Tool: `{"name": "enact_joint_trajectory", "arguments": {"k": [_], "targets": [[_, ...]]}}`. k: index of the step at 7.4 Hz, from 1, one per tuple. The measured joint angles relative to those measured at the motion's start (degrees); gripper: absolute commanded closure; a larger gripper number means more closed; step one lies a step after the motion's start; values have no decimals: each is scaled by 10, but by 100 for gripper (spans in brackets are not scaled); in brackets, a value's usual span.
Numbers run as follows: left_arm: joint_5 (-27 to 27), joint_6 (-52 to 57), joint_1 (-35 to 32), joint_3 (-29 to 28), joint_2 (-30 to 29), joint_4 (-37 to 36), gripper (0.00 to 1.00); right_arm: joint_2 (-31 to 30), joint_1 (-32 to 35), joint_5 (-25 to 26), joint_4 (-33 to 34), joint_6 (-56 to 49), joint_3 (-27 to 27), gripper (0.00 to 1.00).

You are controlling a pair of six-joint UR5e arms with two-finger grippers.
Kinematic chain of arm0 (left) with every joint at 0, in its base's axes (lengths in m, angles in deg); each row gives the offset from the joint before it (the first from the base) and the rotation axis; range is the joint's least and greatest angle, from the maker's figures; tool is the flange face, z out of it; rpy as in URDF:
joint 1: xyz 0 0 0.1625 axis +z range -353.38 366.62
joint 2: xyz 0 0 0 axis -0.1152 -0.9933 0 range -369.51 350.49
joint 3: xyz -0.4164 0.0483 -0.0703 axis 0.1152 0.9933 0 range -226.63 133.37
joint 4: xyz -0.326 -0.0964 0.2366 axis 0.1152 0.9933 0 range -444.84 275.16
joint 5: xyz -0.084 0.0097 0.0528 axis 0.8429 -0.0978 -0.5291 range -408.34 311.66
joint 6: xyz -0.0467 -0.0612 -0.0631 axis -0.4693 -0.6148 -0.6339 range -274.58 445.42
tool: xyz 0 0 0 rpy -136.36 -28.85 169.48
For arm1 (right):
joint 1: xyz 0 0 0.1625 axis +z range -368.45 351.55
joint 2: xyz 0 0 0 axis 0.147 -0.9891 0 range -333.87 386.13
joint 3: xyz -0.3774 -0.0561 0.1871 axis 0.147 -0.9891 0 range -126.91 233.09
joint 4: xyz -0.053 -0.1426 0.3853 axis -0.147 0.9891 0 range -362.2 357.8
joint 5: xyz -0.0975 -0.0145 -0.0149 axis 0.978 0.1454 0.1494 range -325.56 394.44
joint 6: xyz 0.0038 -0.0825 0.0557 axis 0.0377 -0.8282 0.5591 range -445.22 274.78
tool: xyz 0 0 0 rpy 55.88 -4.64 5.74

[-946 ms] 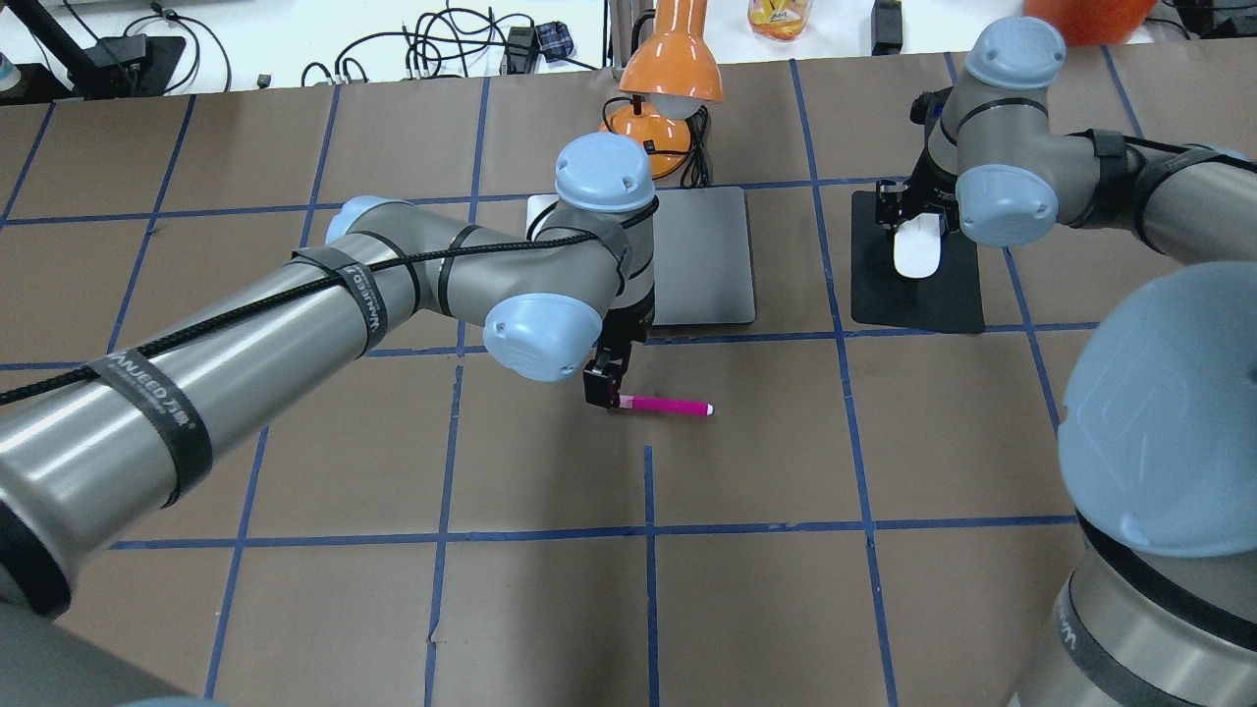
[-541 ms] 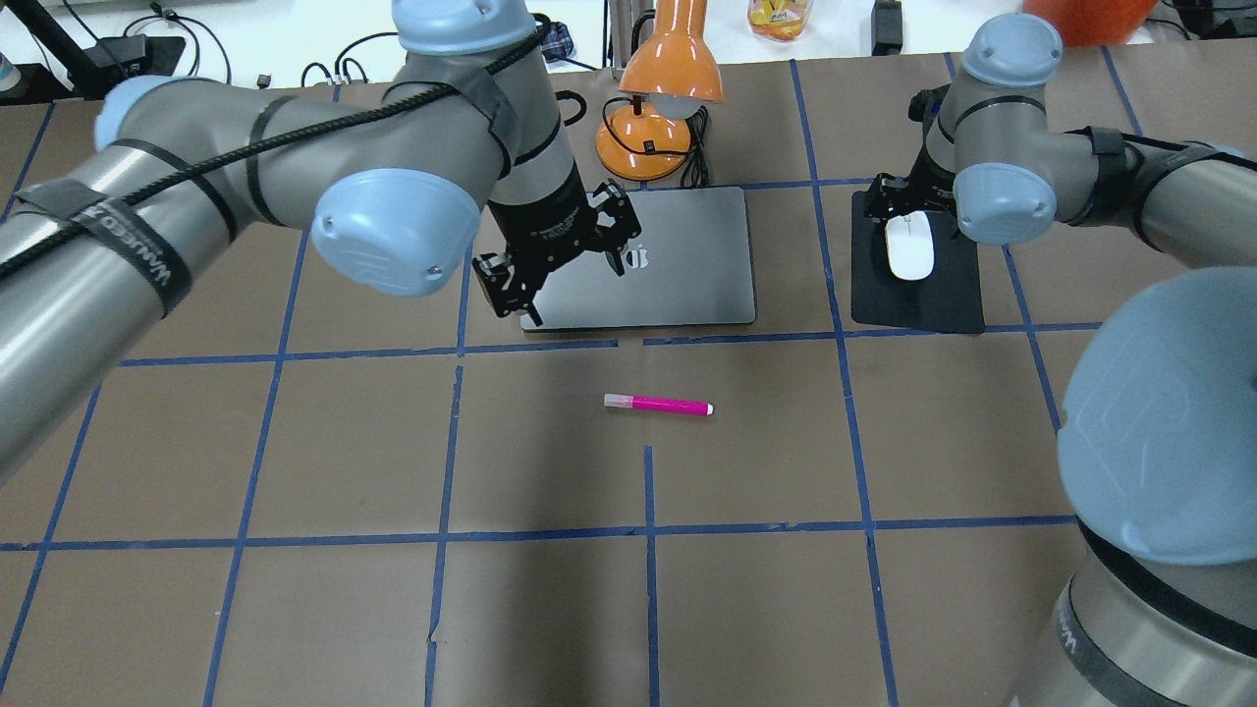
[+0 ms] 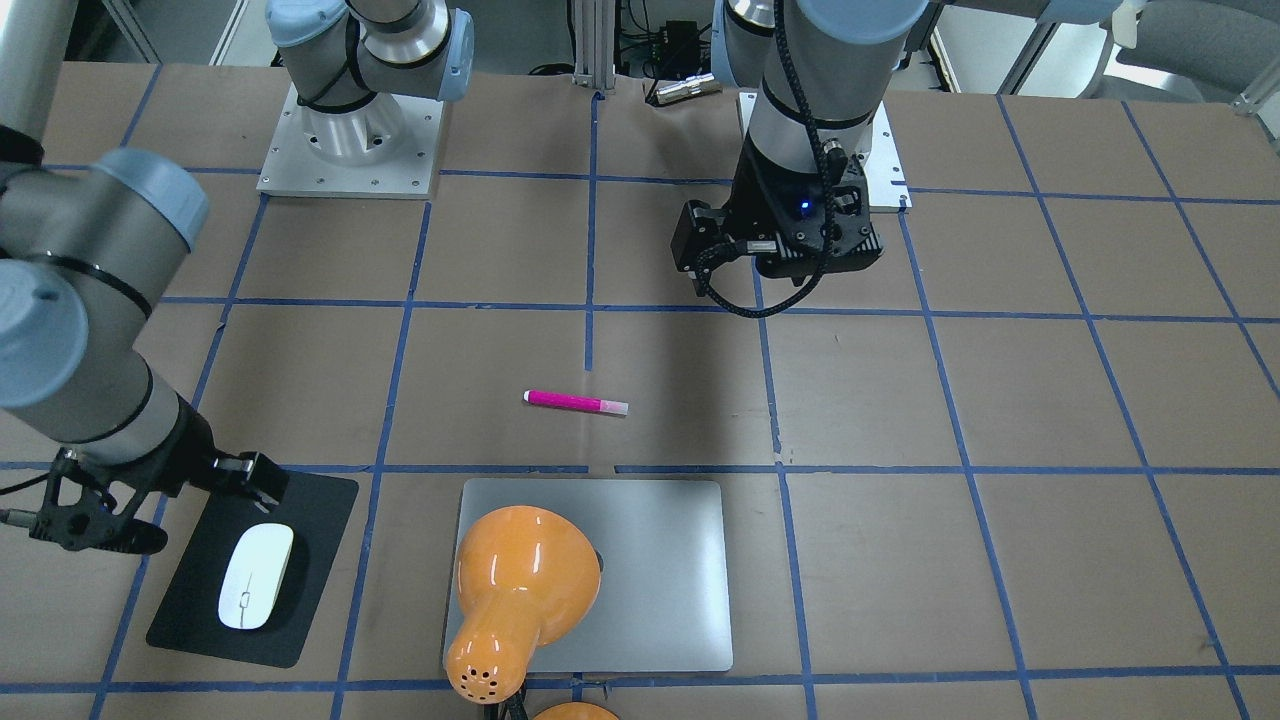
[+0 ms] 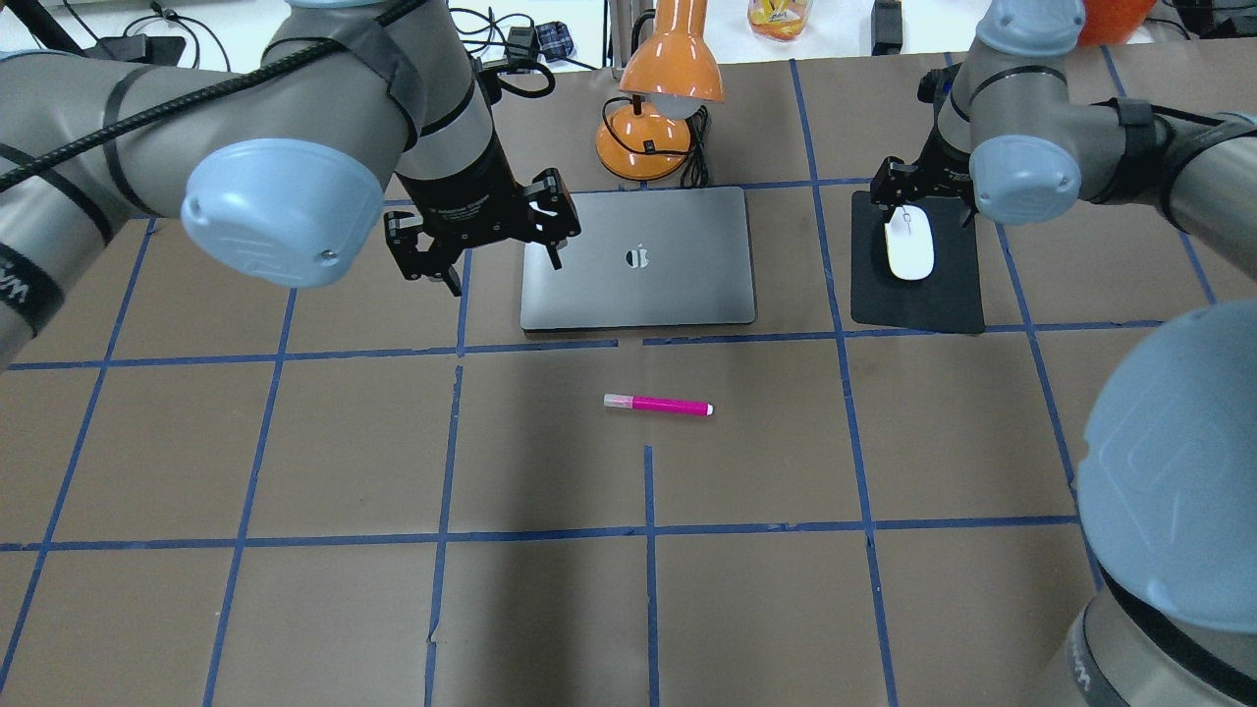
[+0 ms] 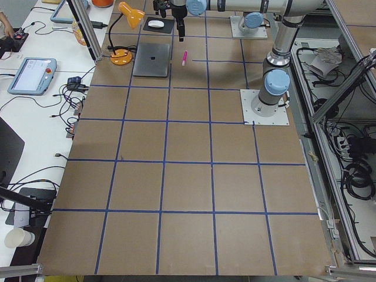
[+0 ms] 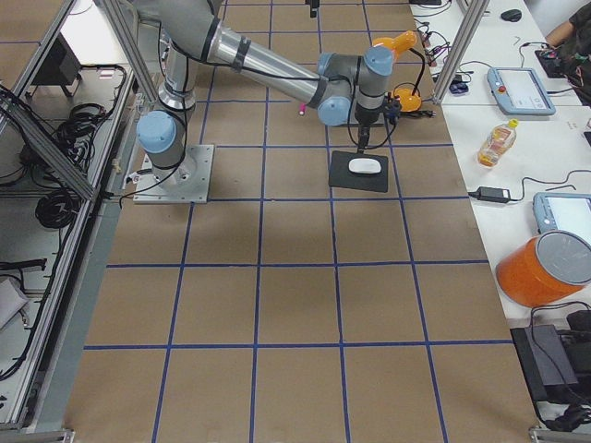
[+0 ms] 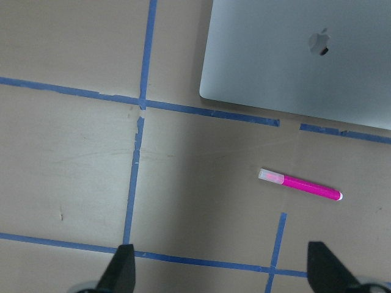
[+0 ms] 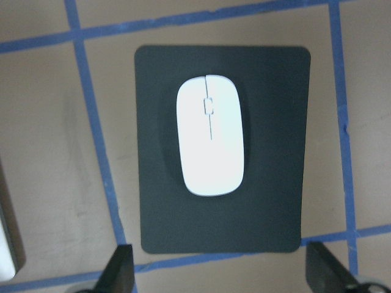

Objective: Place pen and mouse around notebook

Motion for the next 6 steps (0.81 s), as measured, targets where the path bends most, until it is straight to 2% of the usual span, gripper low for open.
{"name": "enact_joint_trajectory", "arguments": {"k": [1,3,6], "targets": [[3,18,10,-5,5,3,0,-46,9,-1,-65,0,-1,0],[3,29,15,-12,6,7,0,-125,39,-2,-149,0,0,0],[0,32,18,-21,7,28,0,-176,60,6,-202,1,1,0]]}}
